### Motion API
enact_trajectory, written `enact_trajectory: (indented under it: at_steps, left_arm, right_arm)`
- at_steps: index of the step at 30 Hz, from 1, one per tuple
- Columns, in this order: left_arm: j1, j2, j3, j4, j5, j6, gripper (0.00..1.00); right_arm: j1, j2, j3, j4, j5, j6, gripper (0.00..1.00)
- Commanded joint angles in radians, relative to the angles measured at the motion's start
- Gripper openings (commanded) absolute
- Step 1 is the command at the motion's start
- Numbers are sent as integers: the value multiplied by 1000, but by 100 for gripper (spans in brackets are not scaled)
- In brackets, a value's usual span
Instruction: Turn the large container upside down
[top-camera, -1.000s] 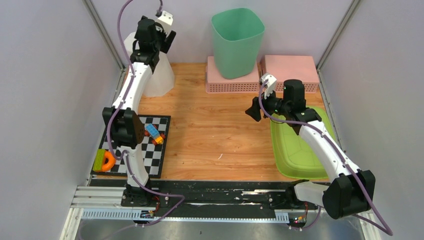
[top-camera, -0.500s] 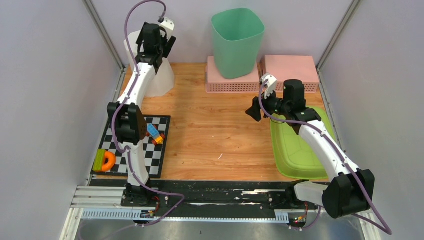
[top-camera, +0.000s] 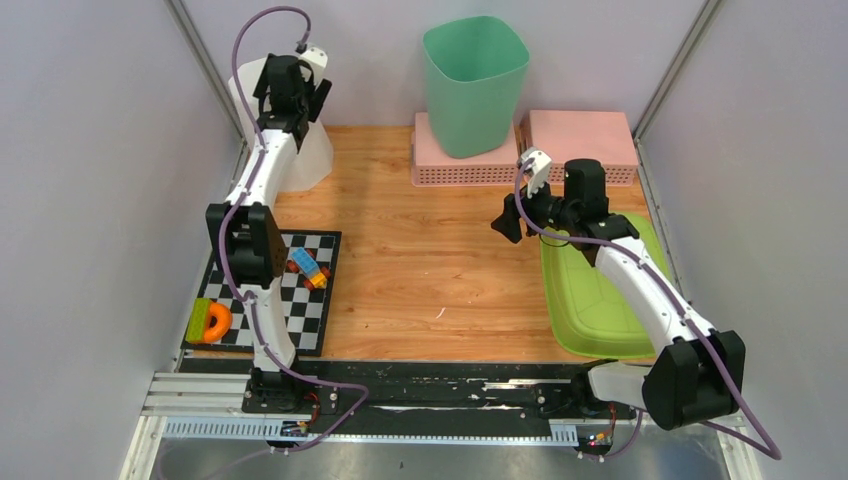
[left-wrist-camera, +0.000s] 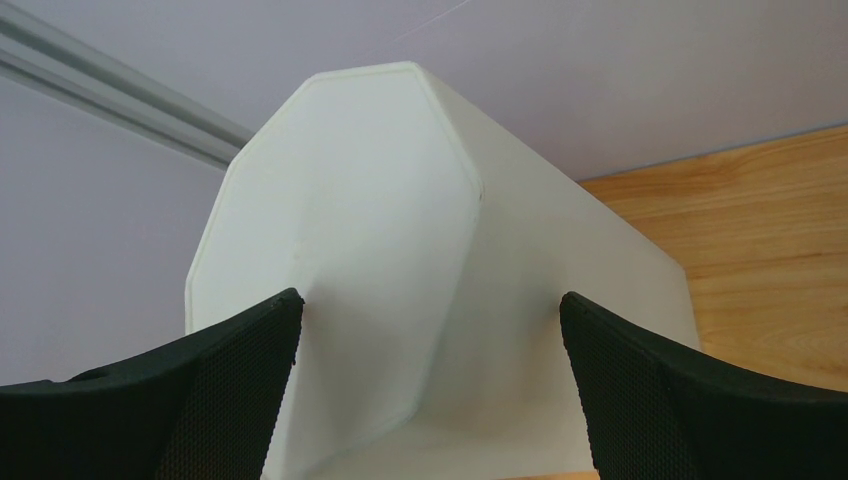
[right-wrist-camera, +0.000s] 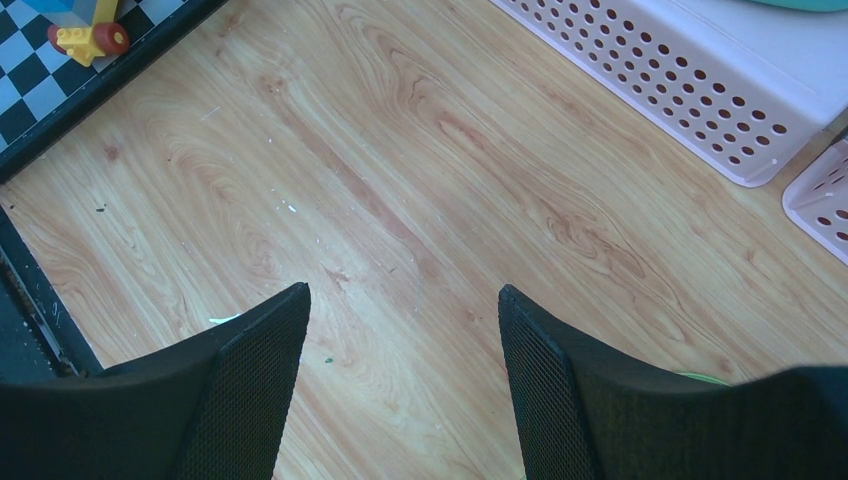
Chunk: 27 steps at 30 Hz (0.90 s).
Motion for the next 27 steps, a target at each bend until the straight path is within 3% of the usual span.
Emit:
enact_trajectory:
  at_steps: [1,18,27]
  left_arm:
    - [31,-27,-27,28,9,14,100]
    - [43,79,105,-4,-119,8,100]
    - [43,30,62,10,-22,-52,100]
  right_arm:
    - [-15,13,-4,-1,9,-4,72]
    - [-15,12,-8,1,12,-10,72]
    - [-15,12,-4,1,7,-15,72]
